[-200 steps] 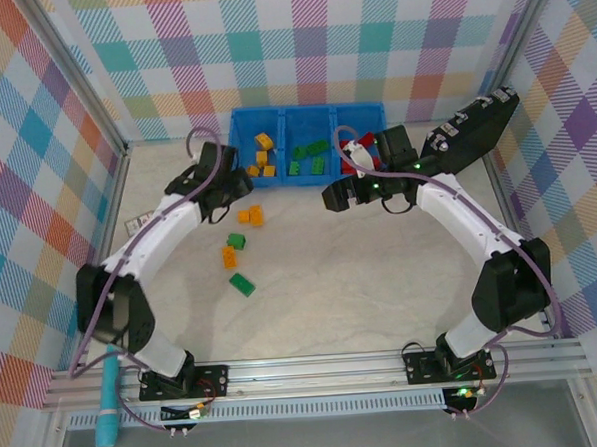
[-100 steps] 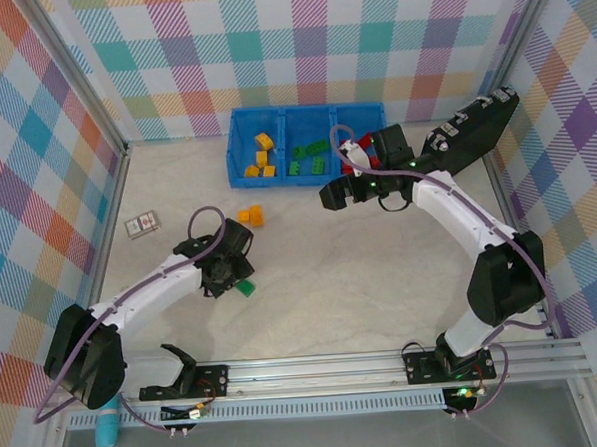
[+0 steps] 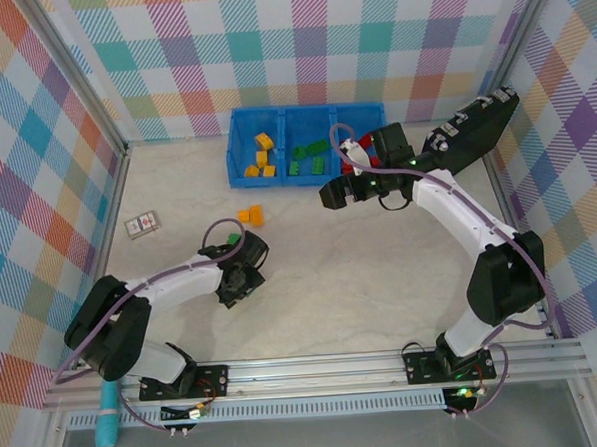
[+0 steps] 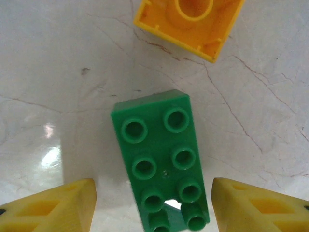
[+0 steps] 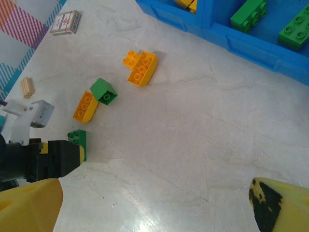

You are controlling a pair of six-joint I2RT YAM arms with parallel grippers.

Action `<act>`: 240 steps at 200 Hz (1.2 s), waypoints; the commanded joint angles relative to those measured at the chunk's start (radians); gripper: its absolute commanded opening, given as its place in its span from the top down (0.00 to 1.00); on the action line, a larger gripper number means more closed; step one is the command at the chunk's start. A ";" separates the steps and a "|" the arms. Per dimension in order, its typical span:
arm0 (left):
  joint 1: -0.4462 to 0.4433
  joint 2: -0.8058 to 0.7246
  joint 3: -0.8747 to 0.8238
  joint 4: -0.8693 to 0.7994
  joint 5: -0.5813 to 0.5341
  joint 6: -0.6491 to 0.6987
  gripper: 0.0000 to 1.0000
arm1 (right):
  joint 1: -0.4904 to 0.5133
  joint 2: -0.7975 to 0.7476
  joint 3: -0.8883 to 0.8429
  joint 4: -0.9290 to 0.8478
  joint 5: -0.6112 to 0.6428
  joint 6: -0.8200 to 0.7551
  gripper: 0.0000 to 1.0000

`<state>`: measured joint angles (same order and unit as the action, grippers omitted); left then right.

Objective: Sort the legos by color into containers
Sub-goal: Pick up the lego from the center of the table, then place the lego in the container.

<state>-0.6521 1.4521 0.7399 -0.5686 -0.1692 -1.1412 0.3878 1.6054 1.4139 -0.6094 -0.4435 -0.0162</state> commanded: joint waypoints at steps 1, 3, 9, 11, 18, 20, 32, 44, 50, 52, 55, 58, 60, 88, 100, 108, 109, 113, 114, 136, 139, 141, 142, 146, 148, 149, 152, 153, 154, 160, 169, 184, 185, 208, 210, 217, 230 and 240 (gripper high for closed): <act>-0.023 0.051 -0.022 0.040 -0.023 -0.015 0.37 | 0.008 -0.014 0.020 -0.023 0.007 -0.027 0.01; -0.025 0.055 -0.023 0.042 -0.024 -0.015 0.38 | 0.008 -0.015 0.020 -0.023 0.008 -0.028 0.01; -0.031 0.067 -0.031 0.051 -0.021 -0.020 0.39 | 0.008 -0.017 0.019 -0.023 0.009 -0.029 0.01; -0.034 0.071 -0.035 0.056 -0.021 -0.022 0.40 | 0.008 -0.018 0.020 -0.023 0.010 -0.030 0.01; -0.040 0.081 -0.045 0.071 -0.016 -0.029 0.43 | 0.008 -0.021 0.021 -0.023 0.014 -0.030 0.01; -0.041 0.084 -0.048 0.074 -0.015 -0.031 0.44 | 0.008 -0.022 0.020 -0.024 0.015 -0.030 0.01; -0.050 0.095 -0.062 0.094 -0.016 -0.040 0.51 | 0.008 -0.029 0.021 -0.026 0.022 -0.034 0.01; -0.053 0.100 -0.069 0.105 -0.016 -0.039 0.62 | 0.008 -0.034 0.020 -0.028 0.027 -0.036 0.01; -0.056 0.103 -0.068 0.107 -0.018 -0.034 0.65 | 0.008 -0.036 0.019 -0.028 0.029 -0.037 0.01; -0.056 0.102 -0.068 0.107 -0.018 -0.032 0.66 | 0.009 -0.036 0.018 -0.029 0.029 -0.036 0.01; -0.057 0.103 -0.066 0.107 -0.019 -0.029 0.68 | 0.008 -0.037 0.017 -0.028 0.030 -0.036 0.01; -0.058 0.104 -0.064 0.105 -0.020 -0.027 0.69 | 0.008 -0.038 0.016 -0.030 0.033 -0.036 0.01; -0.058 0.105 -0.063 0.105 -0.021 -0.024 0.69 | 0.009 -0.038 0.017 -0.030 0.032 -0.036 0.01; -0.063 0.098 -0.039 0.078 -0.027 0.003 0.75 | 0.009 -0.048 0.011 -0.040 0.038 -0.036 0.01; -0.062 0.089 -0.015 0.055 -0.030 0.025 0.76 | 0.008 -0.057 0.005 -0.043 0.045 -0.037 0.01; -0.062 0.082 0.013 0.033 -0.033 0.048 0.76 | 0.008 -0.062 0.004 -0.050 0.052 -0.040 0.01; -0.062 0.081 0.017 0.031 -0.034 0.051 0.76 | 0.009 -0.063 0.004 -0.050 0.053 -0.040 0.01; -0.062 0.078 0.035 0.021 -0.036 0.064 0.76 | 0.009 -0.066 0.002 -0.052 0.056 -0.041 0.01; -0.062 0.078 0.040 0.018 -0.037 0.069 0.76 | 0.008 -0.067 0.002 -0.053 0.057 -0.041 0.01; -0.062 0.083 0.211 -0.049 -0.068 0.180 0.76 | 0.007 -0.083 -0.006 -0.067 0.077 -0.046 0.01; -0.063 0.088 0.240 -0.054 -0.075 0.198 0.76 | 0.008 -0.086 -0.007 -0.069 0.081 -0.047 0.01; -0.063 0.092 0.259 -0.061 -0.079 0.209 0.76 | 0.008 -0.088 -0.008 -0.071 0.083 -0.047 0.01; -0.063 0.094 0.268 -0.064 -0.082 0.215 0.76 | 0.008 -0.089 -0.008 -0.071 0.084 -0.047 0.01; -0.063 0.103 0.306 -0.071 -0.094 0.241 0.76 | 0.008 -0.092 -0.009 -0.073 0.088 -0.047 0.01; -0.062 0.108 0.325 -0.073 -0.099 0.254 0.76 | 0.008 -0.095 -0.011 -0.073 0.091 -0.047 0.01; -0.061 0.110 0.334 -0.074 -0.101 0.260 0.76 | 0.008 -0.096 -0.012 -0.073 0.091 -0.048 0.01; -0.060 0.118 0.362 -0.073 -0.106 0.285 0.76 | 0.008 -0.099 -0.013 -0.073 0.095 -0.047 0.01; -0.060 0.121 0.371 -0.074 -0.107 0.291 0.76 | 0.008 -0.100 -0.014 -0.073 0.096 -0.048 0.01; -0.060 0.124 0.375 -0.073 -0.109 0.297 0.76 | 0.008 -0.101 -0.014 -0.073 0.097 -0.048 0.01; -0.057 0.146 0.430 -0.071 -0.116 0.334 0.76 | 0.008 -0.111 -0.017 -0.074 0.104 -0.047 0.01; -0.050 0.182 0.510 -0.052 -0.118 0.383 0.76 | 0.008 -0.120 -0.020 -0.075 0.111 -0.046 0.01; -0.027 0.256 0.630 -0.008 -0.098 0.443 0.77 | 0.008 -0.135 -0.017 -0.083 0.117 -0.047 0.01; -0.026 0.262 0.637 -0.003 -0.096 0.447 0.77 | 0.008 -0.135 -0.016 -0.085 0.119 -0.047 0.01; 0.011 0.387 0.791 0.090 -0.070 0.507 0.77 | 0.008 -0.153 -0.001 -0.103 0.121 -0.050 0.01; 0.013 0.398 0.803 0.099 -0.070 0.511 0.77 | 0.008 -0.154 0.001 -0.104 0.121 -0.050 0.01; 0.023 0.439 0.843 0.126 -0.069 0.521 0.77 | 0.008 -0.157 0.003 -0.111 0.121 -0.051 0.01; 0.043 0.518 0.920 0.173 -0.065 0.533 0.78 | 0.008 -0.165 0.007 -0.117 0.117 -0.051 0.01; 0.057 0.580 0.977 0.199 -0.058 0.546 0.78 | 0.008 -0.167 0.014 -0.126 0.115 -0.049 0.01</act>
<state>-0.6312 1.9091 1.6119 -0.4580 -0.2436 -0.6781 0.3878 1.4662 1.4063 -0.6949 -0.3244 -0.0460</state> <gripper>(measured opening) 0.317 0.987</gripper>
